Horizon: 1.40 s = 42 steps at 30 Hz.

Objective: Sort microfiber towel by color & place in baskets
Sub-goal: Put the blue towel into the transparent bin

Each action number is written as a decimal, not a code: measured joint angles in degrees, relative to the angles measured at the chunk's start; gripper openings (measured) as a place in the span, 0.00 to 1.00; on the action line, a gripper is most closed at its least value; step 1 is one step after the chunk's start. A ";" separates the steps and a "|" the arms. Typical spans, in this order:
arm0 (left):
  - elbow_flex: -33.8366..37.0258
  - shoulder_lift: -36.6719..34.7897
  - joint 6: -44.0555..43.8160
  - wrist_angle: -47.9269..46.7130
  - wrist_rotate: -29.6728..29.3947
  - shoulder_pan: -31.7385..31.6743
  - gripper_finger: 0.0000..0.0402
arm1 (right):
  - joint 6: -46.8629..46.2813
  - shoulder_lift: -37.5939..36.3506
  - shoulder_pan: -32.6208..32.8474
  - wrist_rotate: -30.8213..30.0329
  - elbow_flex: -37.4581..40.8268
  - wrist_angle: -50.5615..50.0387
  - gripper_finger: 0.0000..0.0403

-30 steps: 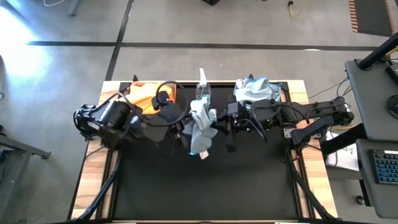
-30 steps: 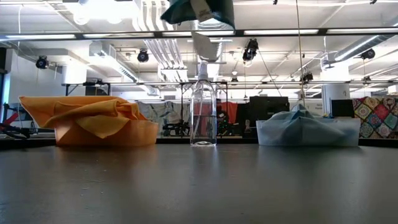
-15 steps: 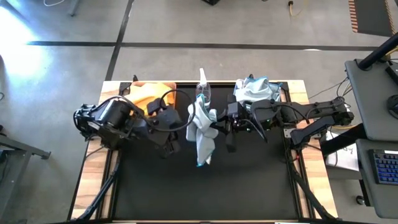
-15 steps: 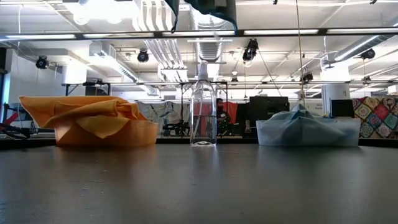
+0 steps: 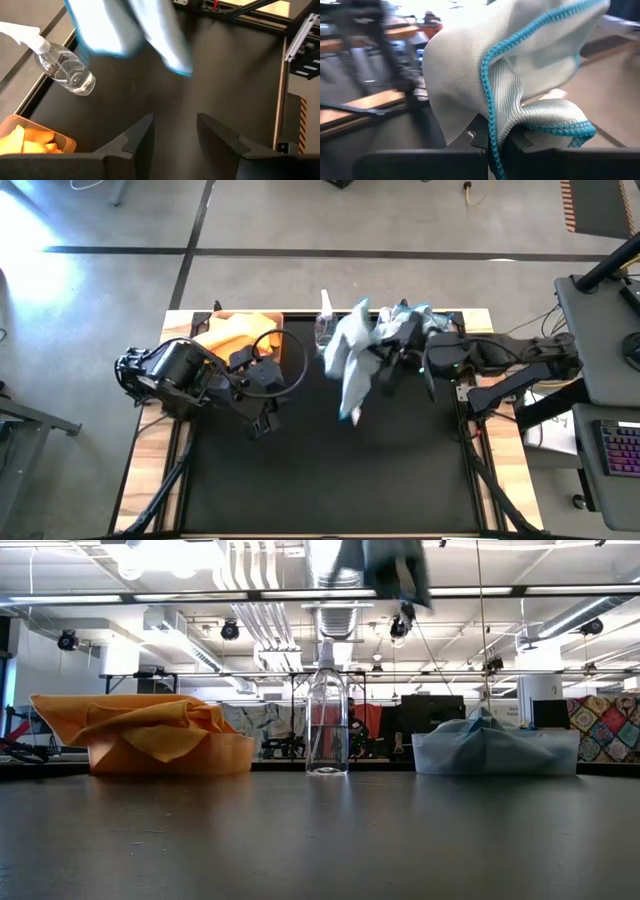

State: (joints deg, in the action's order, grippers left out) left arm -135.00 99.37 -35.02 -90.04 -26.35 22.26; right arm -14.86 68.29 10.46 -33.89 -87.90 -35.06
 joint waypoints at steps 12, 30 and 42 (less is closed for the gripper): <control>0.00 -4.88 1.25 0.00 -0.83 1.48 0.33 | -9.91 -6.47 0.00 -22.74 0.00 -15.13 0.03; 0.00 -11.04 1.45 0.02 -4.65 2.71 0.33 | -18.84 -5.59 -15.28 -37.60 0.04 -29.99 0.03; 0.00 -12.86 4.03 0.02 -4.67 2.69 0.33 | -25.12 -4.09 -30.27 -28.76 0.04 -35.82 0.03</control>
State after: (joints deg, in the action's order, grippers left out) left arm -135.00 86.51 -30.99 -90.02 -31.03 24.95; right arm -39.98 64.19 -19.81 -62.64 -87.85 -70.88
